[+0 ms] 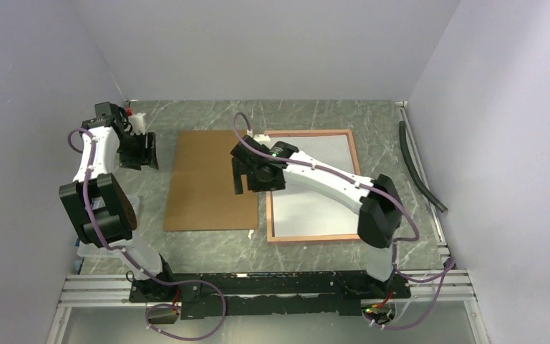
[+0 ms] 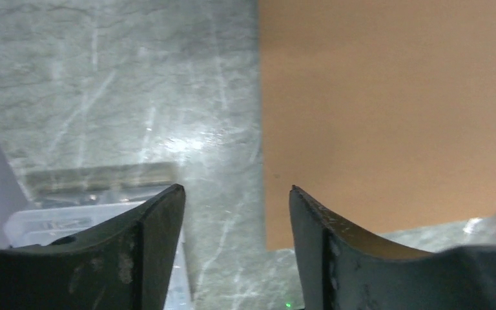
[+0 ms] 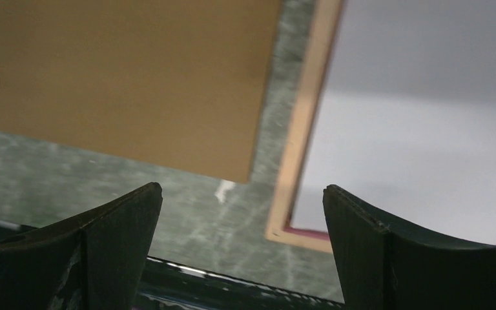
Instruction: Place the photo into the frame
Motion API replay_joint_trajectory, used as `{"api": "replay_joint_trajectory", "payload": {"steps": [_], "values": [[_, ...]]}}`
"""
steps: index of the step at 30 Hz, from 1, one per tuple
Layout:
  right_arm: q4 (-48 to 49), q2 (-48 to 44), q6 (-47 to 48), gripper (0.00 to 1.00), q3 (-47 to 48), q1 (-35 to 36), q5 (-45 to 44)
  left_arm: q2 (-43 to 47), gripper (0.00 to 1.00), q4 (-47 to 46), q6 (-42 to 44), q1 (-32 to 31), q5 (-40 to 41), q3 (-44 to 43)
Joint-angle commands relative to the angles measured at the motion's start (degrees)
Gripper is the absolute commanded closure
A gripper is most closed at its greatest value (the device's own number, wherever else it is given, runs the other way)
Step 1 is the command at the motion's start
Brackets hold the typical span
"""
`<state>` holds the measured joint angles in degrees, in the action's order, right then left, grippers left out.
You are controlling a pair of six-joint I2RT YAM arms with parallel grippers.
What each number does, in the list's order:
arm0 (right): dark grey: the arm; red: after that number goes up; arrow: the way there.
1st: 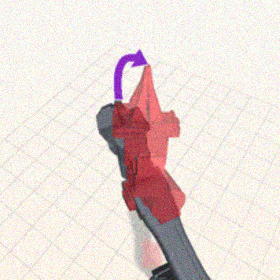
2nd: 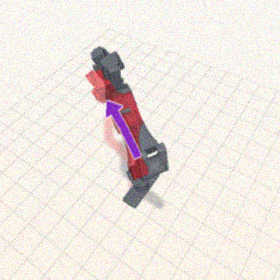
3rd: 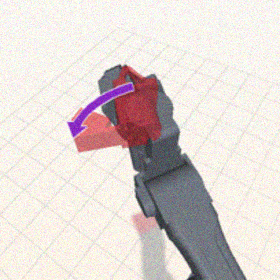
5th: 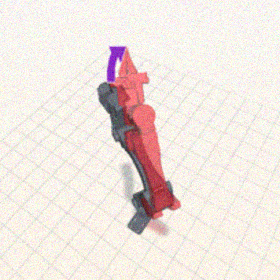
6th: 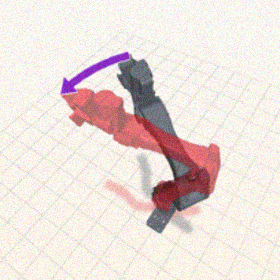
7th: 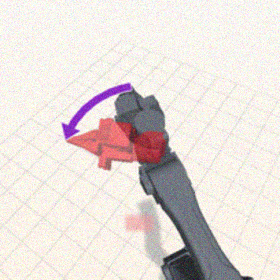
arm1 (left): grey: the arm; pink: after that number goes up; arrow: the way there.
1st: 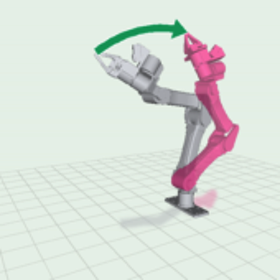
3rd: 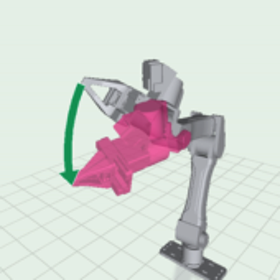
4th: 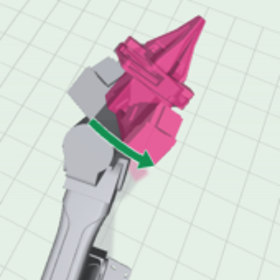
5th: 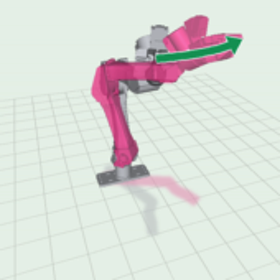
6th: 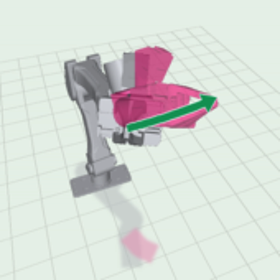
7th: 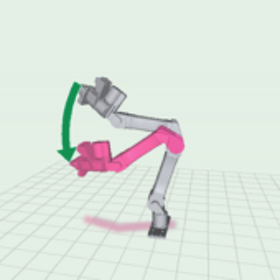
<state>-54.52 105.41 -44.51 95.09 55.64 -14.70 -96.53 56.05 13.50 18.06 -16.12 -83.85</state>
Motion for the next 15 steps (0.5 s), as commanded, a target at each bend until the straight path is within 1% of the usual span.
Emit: {"api": "replay_joint_trajectory", "payload": {"steps": [1,4,7,12,15], "values": [[9.5,7.5,0.1,0.0,5.6,-1.6,7.0,-3.1,0.39,-5.3,3.7,0.3,8.2,0.5],[10.2,12.8,-1.3,0.0,9.0,-3.0,7.8,-4.6,0.47,-8.2,4.5,0.2,11.3,2.0],[10.0,16.6,-2.6,0.0,10.7,-4.2,6.9,-6.4,0.54,-9.5,4.2,0.3,12.5,2.9],[12.0,18.9,-4.3,0.0,8.9,-5.8,5.9,-8.6,0.59,-11.2,3.2,0.2,11.9,4.8],[13.9,19.6,-4.7,0.0,7.8,-6.4,6.7,-9.8,0.62,-11.8,2.7,-0.1,11.5,5.8]]}}
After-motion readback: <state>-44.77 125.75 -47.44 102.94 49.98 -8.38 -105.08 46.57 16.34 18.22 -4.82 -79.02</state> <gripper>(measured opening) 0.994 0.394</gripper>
